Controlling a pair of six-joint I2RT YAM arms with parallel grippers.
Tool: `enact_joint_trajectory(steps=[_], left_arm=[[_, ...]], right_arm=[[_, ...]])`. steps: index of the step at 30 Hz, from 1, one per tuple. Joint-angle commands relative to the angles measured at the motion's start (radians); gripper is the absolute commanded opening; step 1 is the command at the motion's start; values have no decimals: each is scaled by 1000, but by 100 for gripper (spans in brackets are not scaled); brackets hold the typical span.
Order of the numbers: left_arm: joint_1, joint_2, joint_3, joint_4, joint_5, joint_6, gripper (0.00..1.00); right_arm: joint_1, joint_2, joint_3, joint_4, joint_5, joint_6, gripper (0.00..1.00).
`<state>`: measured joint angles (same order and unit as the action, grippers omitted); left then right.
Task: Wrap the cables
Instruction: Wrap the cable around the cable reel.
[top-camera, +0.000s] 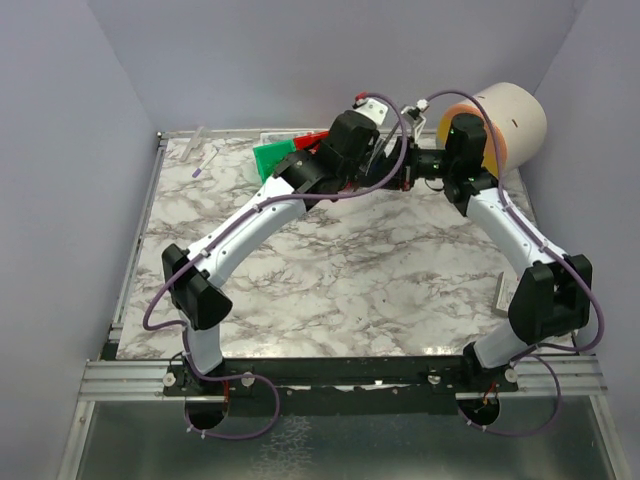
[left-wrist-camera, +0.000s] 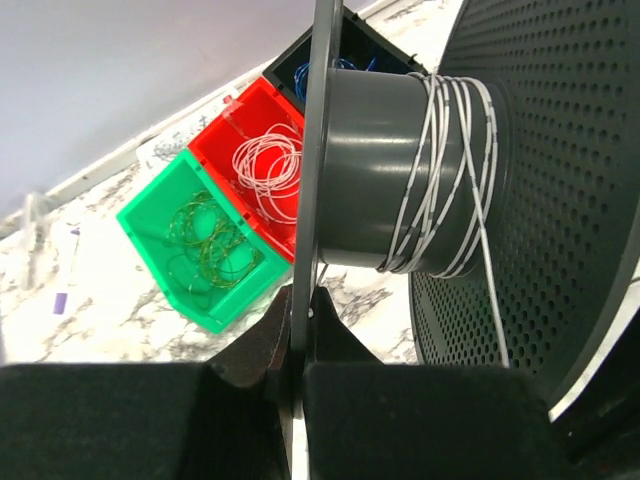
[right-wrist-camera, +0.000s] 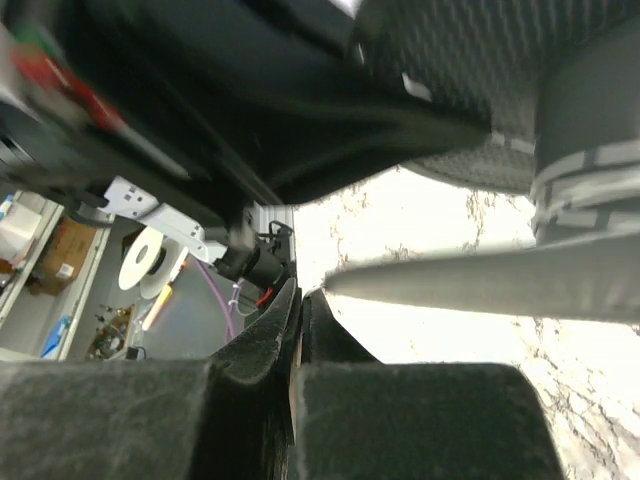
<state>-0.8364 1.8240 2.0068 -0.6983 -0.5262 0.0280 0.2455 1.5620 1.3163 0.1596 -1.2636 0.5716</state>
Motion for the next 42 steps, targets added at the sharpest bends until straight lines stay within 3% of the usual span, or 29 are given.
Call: enact_joint_trajectory(steps=[1,5,13,26,33,42], left_arm=[[79,11,86,68,111,-141,0],[134,11,106,60,227,-198,0],[231,6,145,65,443,-281,0],[381,-16,114,114,740,-429,0],[434,-58,63,146,938,-437,0],[444,-144,-14,146,1022,-365,0]], right_arm=[[49,-33,-52,-108,-21,-161,1],[88,-53,-62,-259,103,-379,0],[129,-93,-169,-217,353,-521,0],[140,-91,-232,-245,515,-674,1],[111,-75,-277,-205,538,-649,1],[-5,-22,-252,-176,561,-509,0]])
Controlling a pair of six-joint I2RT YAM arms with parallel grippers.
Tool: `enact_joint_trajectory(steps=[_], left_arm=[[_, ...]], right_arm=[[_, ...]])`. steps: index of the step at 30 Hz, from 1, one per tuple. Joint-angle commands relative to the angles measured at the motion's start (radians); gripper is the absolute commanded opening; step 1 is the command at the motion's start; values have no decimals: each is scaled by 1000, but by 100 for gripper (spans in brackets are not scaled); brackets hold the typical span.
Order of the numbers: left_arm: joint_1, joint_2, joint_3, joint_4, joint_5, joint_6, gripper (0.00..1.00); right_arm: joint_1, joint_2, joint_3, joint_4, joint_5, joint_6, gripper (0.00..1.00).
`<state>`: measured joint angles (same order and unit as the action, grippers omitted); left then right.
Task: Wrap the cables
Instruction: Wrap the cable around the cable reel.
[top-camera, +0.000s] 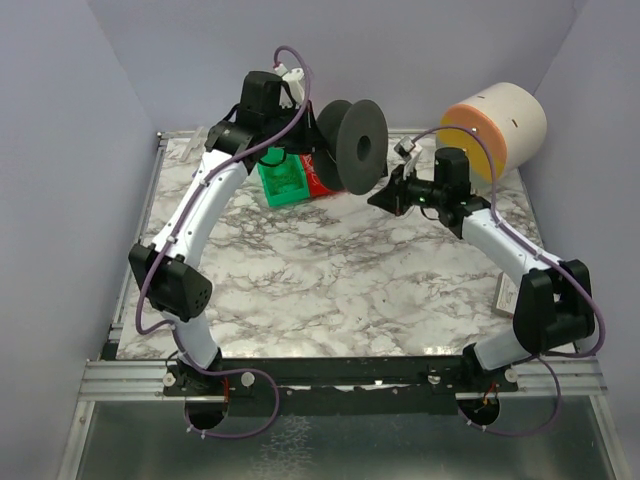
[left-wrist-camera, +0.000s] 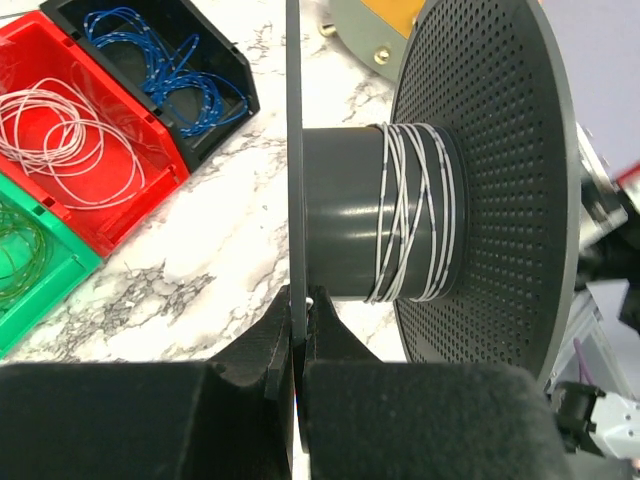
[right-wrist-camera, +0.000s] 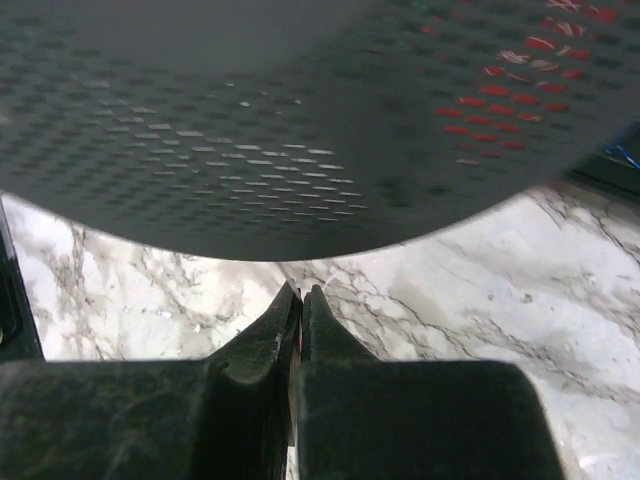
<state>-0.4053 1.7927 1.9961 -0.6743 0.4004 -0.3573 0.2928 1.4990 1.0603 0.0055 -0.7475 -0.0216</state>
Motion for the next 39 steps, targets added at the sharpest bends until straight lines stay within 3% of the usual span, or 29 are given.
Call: enact_joint_trajectory(steps=[1,9,15,22,34,39], left_arm=[[16,-120,-8,123,105,24,0],[19,-149,-49,110,212,70,0],[16,-163,-110,58,132,170,0],[1,-181,-130,27,85,268,0],[-180,-218,-233,1,-232,505,0],[-221,-209,-238,2,-316,534,0]], right_arm=[[-67,49,8,-23,54,98,1],[-168,104,48,13,7,174,0],[-203,131,151,-3,-96,190,1],[-232,106,203,15,-26,231,0],[-245,185,511,-395,-230,63,1],[-245,178,546,-509,-219,-20,0]])
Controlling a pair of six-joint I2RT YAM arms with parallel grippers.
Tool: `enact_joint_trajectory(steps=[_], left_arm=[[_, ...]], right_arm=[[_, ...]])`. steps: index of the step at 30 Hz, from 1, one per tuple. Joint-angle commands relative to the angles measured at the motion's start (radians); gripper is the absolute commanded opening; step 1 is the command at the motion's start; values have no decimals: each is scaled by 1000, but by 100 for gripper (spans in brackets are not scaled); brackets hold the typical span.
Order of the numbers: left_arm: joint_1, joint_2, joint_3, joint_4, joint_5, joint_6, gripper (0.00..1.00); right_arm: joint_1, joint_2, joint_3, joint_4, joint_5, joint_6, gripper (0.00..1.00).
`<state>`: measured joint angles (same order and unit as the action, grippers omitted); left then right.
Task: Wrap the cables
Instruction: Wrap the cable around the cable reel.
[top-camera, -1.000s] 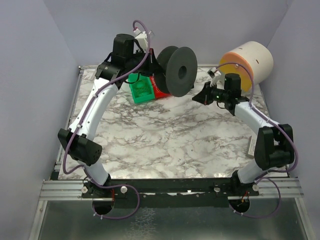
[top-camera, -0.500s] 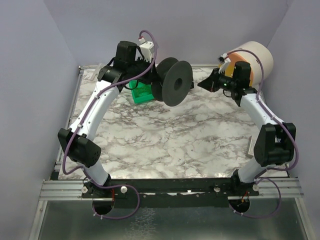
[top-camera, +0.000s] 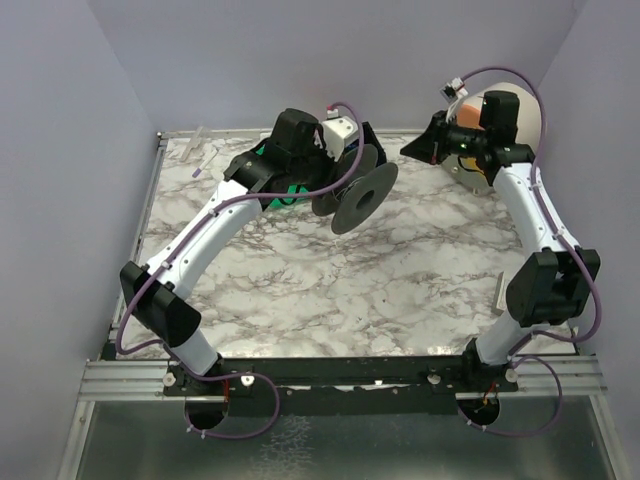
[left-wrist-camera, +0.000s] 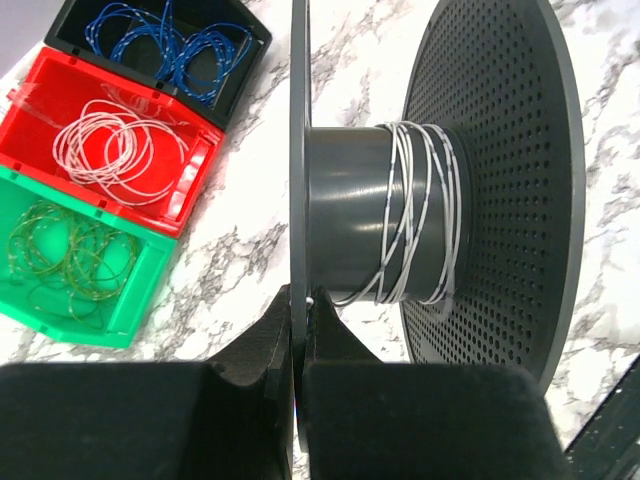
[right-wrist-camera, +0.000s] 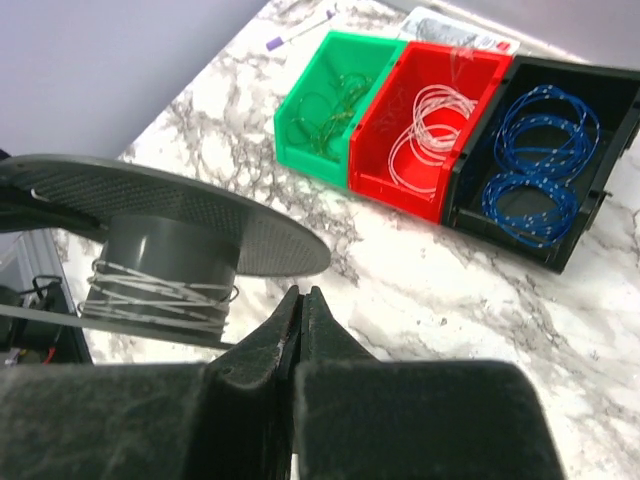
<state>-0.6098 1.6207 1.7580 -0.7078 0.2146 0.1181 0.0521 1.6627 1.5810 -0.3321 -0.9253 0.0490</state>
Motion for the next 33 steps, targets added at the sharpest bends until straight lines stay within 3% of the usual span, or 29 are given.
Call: enact_joint_trajectory(steps=[1,7,13,20,22,29,31,33], left_arm=[[-25,-36,-1,36,-143,64,0],[-60,-31,3,45,-207,65,0],[-60,-28,90,48,-207,40,0],[-60,-15,216,114,-362,-84,0],[-60,-10,238,133,-418,-136,0],[-60,29,268,166,-570,-239,0],[-59,38,278,172,-570,-230,0],[-59,44,288,179,-599,-222,0]], right_arm=[[-3,15,26,-183,-42,-96,1],[-4,8,33,-276,-84,-158,1],[-4,-108,-145,-123,-105,-257,1],[-4,-112,-175,-118,-266,-206,18],[-4,-124,-208,-41,-328,-98,22],[13,-202,-381,612,-345,557,39],[21,-191,-372,705,-354,667,42],[27,-202,-352,729,-342,670,50]])
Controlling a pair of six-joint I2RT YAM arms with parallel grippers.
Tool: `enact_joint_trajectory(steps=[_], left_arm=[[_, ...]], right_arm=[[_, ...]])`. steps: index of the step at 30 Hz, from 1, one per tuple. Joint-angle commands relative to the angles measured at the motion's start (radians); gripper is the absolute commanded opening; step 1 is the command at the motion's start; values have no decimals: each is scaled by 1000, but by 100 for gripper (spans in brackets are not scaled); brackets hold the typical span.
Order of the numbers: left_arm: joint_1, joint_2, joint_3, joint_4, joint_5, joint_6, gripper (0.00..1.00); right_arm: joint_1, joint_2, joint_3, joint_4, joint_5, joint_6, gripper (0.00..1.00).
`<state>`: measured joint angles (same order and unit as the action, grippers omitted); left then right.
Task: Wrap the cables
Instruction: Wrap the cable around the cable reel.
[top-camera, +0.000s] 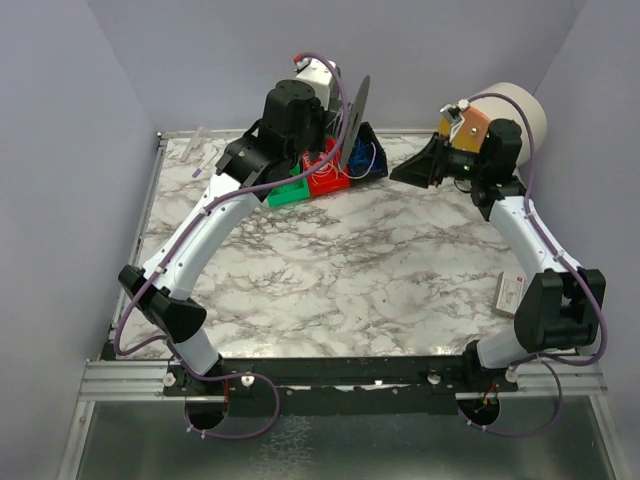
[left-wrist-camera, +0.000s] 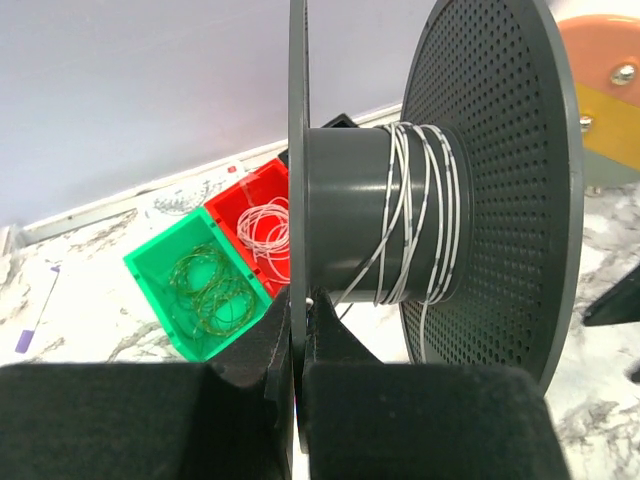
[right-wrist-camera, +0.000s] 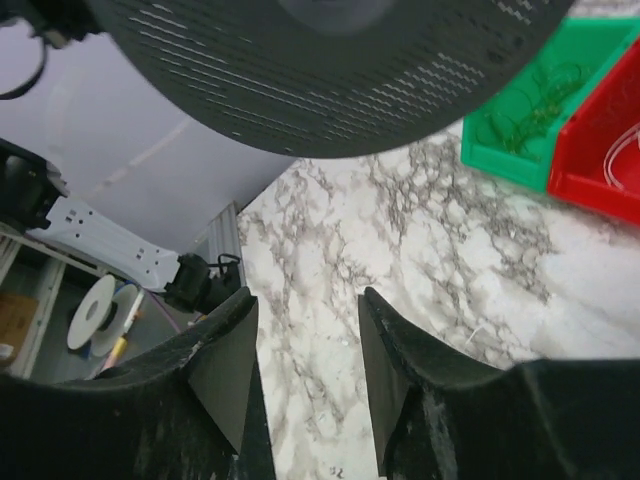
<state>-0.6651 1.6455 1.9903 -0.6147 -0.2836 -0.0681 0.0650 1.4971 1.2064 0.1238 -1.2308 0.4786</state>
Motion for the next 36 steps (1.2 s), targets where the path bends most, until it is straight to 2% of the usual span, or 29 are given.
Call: enact_joint_trajectory(steps=[1,3,5,6,11,15,17,21,23,24,25,28,31,32,36], left_arm=[[-4,24,60,92,-155,-31,0],[-5,28,69,102,-257,-25,0],[-5,26,60,117,-336,-21,0],[-5,25,52,121,-358,-22,0],[-4,29,34,121,-396,-47,0],[-4,39,25,119,-420,-55,0],[-5,43,21,119,-426,-60,0],[-4,44,18,119,-437,-76,0],[-5,43,19,118,-426,-73,0],[-4,42,20,117,-419,-71,0],[-4,41,18,116,-413,-71,0],[-4,37,10,115,-407,-68,0],[-4,37,5,116,-417,-68,0],[-4,38,7,115,-411,-64,0],[-4,42,2,114,-378,-54,0]], right_arm=[[19,-53,52,231,-23,176,55],[37,-90,132,8,33,-86,56],[74,-100,236,-296,131,-384,57],[92,-101,264,-381,178,-457,57],[183,-120,314,-577,359,-792,60],[329,-121,368,-750,534,-1134,65],[368,-106,401,-777,574,-1172,65],[372,-81,408,-634,549,-889,66],[372,-86,384,-590,481,-830,66],[375,-80,394,-608,456,-852,81],[378,-68,411,-644,449,-890,89],[390,-58,450,-735,469,-1042,90],[389,-55,467,-707,486,-938,91],[390,-60,463,-712,458,-961,91],[410,-55,521,-844,446,-1159,90]])
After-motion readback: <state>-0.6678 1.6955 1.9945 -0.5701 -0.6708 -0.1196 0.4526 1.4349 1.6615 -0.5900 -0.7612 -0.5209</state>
